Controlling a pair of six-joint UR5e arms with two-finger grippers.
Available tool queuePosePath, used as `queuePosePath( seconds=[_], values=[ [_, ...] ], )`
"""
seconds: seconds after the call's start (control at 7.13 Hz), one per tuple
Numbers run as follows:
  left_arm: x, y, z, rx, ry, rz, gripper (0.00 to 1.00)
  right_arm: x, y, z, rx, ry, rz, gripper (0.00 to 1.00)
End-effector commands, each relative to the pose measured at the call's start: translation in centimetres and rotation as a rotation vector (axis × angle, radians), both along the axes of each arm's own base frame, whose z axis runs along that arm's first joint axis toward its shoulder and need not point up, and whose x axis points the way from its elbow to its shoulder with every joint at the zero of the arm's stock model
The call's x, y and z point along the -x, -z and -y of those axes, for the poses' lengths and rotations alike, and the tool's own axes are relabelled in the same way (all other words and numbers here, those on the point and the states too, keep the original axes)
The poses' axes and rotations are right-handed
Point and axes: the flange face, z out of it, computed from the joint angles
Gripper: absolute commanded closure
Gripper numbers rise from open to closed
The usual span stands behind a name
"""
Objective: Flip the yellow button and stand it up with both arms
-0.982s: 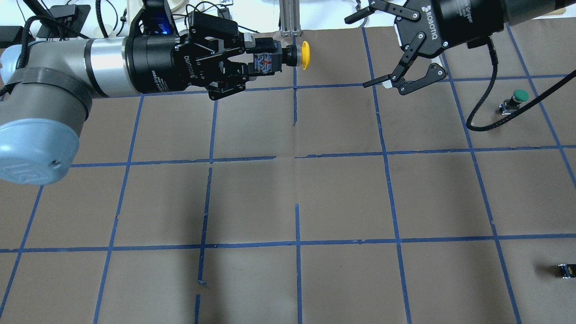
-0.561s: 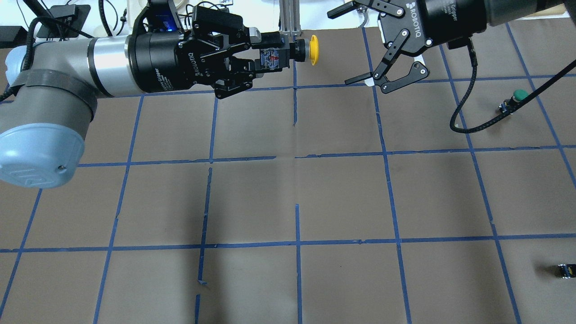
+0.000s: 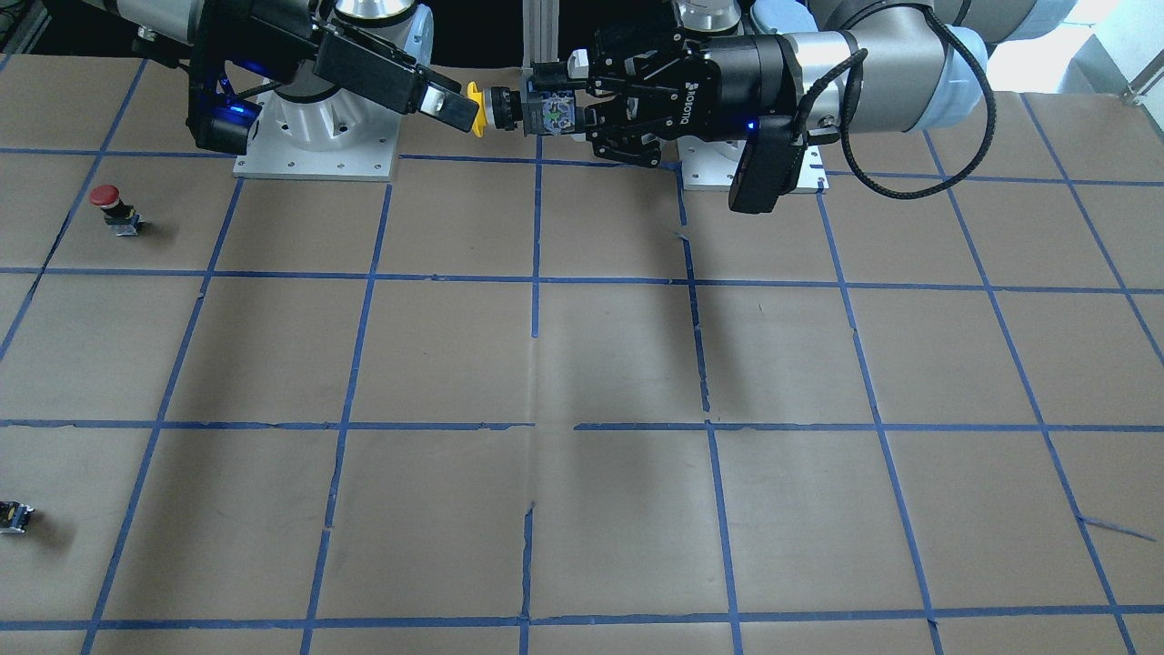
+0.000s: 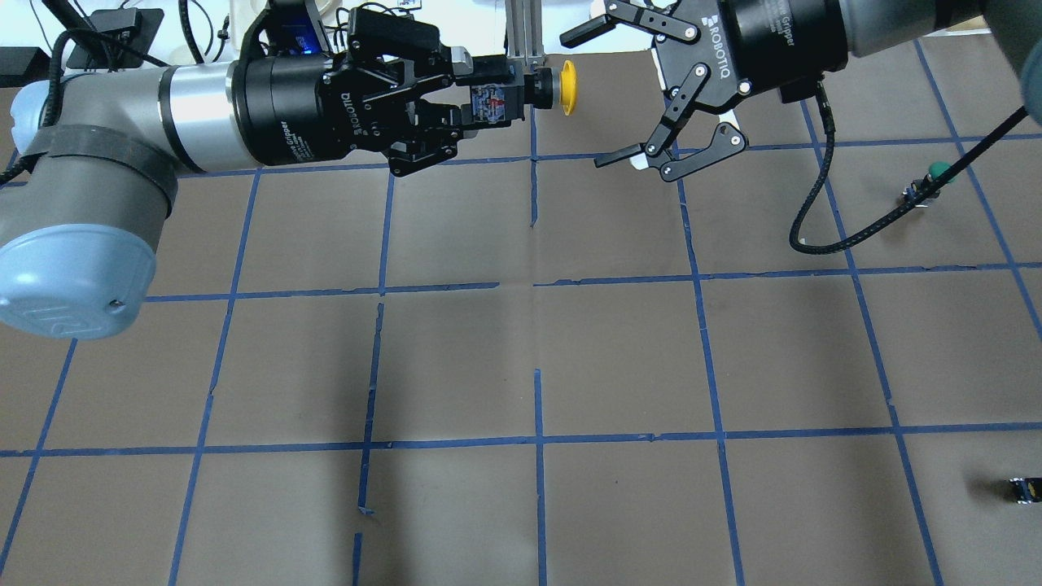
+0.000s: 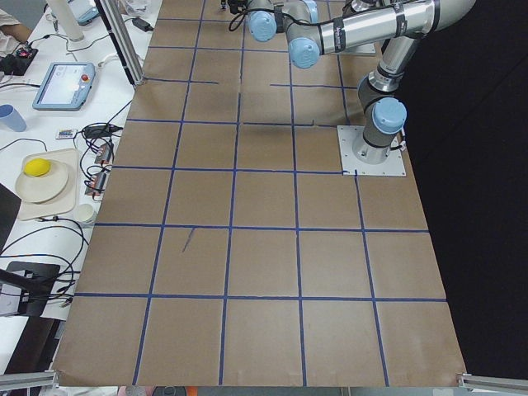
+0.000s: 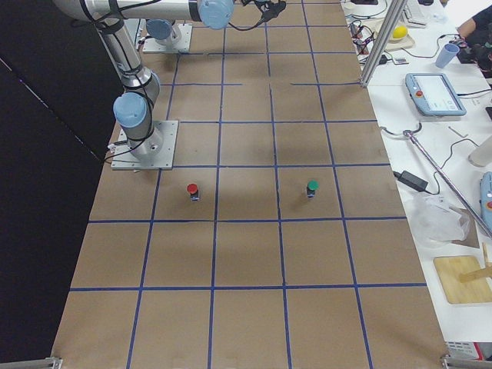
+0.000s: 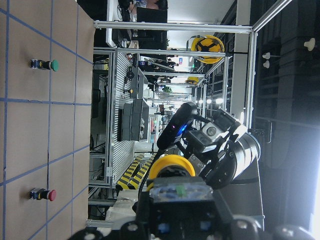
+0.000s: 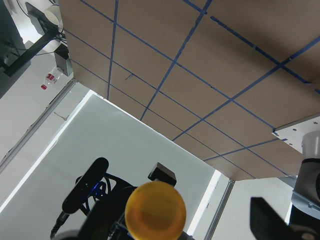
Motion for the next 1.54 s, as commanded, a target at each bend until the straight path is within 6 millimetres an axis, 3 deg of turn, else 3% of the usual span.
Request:
queuePosePath(
  seconds=[0.0, 0.42, 0.7, 0.84, 0.98, 1.4],
  values=[
    [0.0, 0.1, 0.1, -0.010, 0.000, 0.001, 0.99, -0.3, 0.1, 0.0, 0.000, -0.005, 0.006, 0.07],
    [0.0, 0.1, 0.1, -0.019, -0.001, 0.000, 0.99, -0.6, -0.1, 0.2, -0.012, 0.005, 0.062, 0.27],
    [0.0, 0.2, 0.2, -0.020, -0.001, 0.000, 0.99, -0.6, 1.5, 0.0, -0.039, 0.006, 0.067, 0.33],
    [0.0, 0.2, 0.2, -0.022, -0.001, 0.000, 0.99, -0.6, 1.9, -0.1, -0.046, 0.007, 0.071, 0.39],
    [0.0, 0.3, 0.3, -0.022, -0.001, 0.000, 0.99, -0.6, 1.8, -0.2, -0.044, 0.006, 0.067, 0.55],
    [0.0, 0.2, 0.2, -0.019, -0.001, 0.000, 0.99, -0.5, 1.7, -0.1, -0.042, 0.008, 0.066, 0.70]
  ],
)
